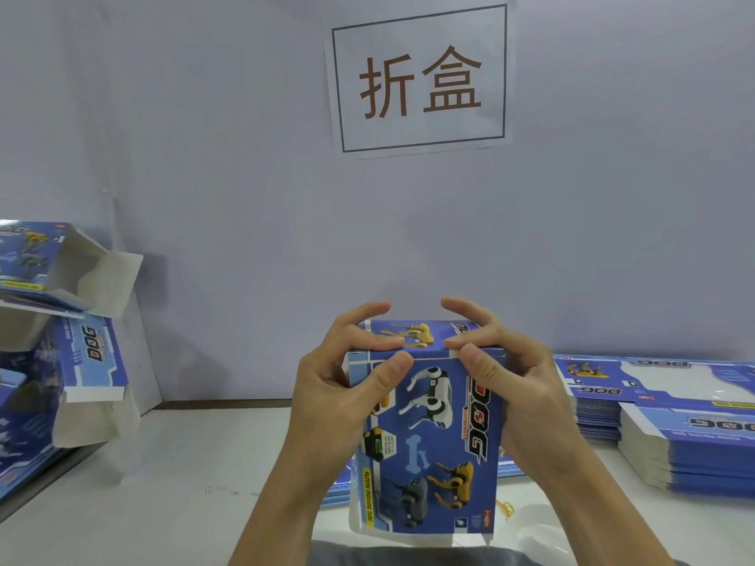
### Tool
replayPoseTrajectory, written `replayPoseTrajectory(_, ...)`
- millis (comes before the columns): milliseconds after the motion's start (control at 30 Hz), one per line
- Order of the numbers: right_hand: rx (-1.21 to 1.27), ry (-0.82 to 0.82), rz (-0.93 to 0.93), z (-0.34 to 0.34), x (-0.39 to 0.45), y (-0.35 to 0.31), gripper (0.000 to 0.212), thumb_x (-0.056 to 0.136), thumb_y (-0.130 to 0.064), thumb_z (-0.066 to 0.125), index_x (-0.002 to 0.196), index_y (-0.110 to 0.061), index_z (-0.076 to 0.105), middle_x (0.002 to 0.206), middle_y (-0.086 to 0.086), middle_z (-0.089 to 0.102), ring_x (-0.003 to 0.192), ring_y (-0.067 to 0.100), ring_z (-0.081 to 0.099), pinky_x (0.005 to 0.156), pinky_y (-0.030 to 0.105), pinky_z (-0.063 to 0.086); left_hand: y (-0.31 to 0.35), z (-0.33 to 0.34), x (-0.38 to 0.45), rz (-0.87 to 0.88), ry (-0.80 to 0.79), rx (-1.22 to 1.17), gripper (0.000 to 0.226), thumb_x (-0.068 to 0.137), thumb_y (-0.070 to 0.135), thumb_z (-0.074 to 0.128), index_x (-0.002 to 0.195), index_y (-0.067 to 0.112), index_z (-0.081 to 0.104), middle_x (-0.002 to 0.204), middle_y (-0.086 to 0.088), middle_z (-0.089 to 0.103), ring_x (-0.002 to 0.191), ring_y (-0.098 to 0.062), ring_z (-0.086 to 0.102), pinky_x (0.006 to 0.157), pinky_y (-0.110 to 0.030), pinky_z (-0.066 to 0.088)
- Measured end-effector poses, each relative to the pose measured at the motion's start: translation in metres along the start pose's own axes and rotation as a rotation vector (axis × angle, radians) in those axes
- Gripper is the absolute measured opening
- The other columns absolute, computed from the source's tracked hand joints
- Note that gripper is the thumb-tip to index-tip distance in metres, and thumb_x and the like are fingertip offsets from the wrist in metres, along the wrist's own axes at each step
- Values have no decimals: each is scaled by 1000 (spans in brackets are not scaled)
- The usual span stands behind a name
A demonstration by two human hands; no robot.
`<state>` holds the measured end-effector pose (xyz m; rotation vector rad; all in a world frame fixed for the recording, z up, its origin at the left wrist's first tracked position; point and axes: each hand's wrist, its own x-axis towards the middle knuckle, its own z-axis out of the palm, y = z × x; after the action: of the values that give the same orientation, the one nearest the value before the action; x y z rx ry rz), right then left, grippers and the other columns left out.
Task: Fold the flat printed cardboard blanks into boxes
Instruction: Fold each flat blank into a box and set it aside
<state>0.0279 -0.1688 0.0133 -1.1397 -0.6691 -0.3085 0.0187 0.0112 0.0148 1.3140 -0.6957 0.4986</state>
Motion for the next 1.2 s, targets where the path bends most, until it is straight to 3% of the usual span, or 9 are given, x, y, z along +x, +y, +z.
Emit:
replayPoseTrajectory(100,-20,20,13,0,0,-2,37,64,-48,89,78,-15,77,136,-2,60,104,33,70,70,39,60,-1,2,0,25,15,71,6,77,33,72,78,28,75,131,10,61,119,-28,63,73,-37,62)
replayPoseTrajectory(267,-117,76,-60,2,0,-1,11,80,-28,77,84,-18,78,132,-1,62,109,24,69,70,34,60,1,2,2,-1,15,160,20,76,45,81,92,35,74,137,19,54,124,-21,60,80,-46,61)
replayPoseTrajectory(367,-118,67,-49,3,0,0,12,78,-27,72,84,-18,78,130,-4,63,105,27,70,67,35,61,2,1,3,-44,8,201,40,68,43,85,104,40,69,142,24,47,122,-36,59,76,-45,62)
replayPoseTrajectory(667,-148,90,-30,7,-1,-8,26,73,-40,72,90,-22,80,128,-7,64,110,30,68,72,44,62,-3,3,5,14,83,231,34,65,50,88,93,40,71,133,21,55,123,-25,60,79,-43,61)
replayPoseTrajectory(833,-469,140,-145,11,0,-11,45,82,-42,66,127,-47,59,139,-20,56,132,5,50,107,41,43,-7,-8,11,60,406,90,26,67,53,74,87,39,65,91,4,74,80,-20,75,59,-32,60)
replayPoseTrajectory(967,-683,293,-171,11,2,-10,33,87,-25,74,115,-39,63,118,-9,58,106,3,54,86,9,38,-12,-27,16,-12,657,-137,31,72,53,72,91,37,54,86,3,70,82,-20,71,67,-42,59)
replayPoseTrajectory(1033,-706,283,-115,14,4,-9,15,89,-17,71,97,-29,70,87,-8,62,76,9,54,71,20,43,-15,-35,17,-23,817,-249,30,79,49,71,96,34,51,93,3,72,83,-15,73,65,-37,61)
replayPoseTrajectory(1100,-677,121,110,17,4,-10,15,94,-22,63,84,-20,74,66,-7,64,58,11,51,61,29,42,-21,-41,17,-85,1006,-280,31,87,50,69,99,32,47,114,-5,68,87,-15,75,69,-38,62)
replayPoseTrajectory(1200,-812,-256,540,24,-1,-4,50,99,-53,45,91,-13,74,79,0,76,58,15,66,66,31,49,-26,-41,15,-218,1179,-227,40,89,59,63,107,31,41,118,-3,62,92,-17,72,81,-49,60)
